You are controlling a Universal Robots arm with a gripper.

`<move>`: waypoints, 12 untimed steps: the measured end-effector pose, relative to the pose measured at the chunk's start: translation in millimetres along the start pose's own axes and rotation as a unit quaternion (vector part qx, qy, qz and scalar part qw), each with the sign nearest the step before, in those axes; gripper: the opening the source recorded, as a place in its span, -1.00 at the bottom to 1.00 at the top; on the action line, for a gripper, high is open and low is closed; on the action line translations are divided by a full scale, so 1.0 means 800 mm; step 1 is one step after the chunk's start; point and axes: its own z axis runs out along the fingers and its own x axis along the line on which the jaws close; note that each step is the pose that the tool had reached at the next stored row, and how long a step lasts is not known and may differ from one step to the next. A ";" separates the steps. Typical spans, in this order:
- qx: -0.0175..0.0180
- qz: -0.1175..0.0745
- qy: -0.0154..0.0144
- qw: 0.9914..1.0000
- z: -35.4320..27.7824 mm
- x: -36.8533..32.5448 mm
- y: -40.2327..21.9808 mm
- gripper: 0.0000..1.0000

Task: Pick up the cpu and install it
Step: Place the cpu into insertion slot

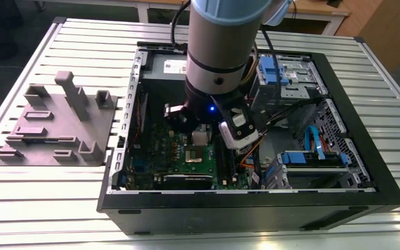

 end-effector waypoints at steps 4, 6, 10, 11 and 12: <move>0.000 0.000 0.000 1.000 0.0028 0.0000 -0.0015 -0.06; 0.000 0.000 0.000 1.000 0.0028 0.0000 -0.0015 -0.06; 0.008 0.000 0.000 1.000 0.0058 -0.0001 -0.0014 -0.06; 0.011 0.000 0.000 1.000 0.0075 -0.0001 -0.0014 -0.06; 0.012 0.000 0.000 1.000 0.0097 -0.0002 -0.0014 -0.06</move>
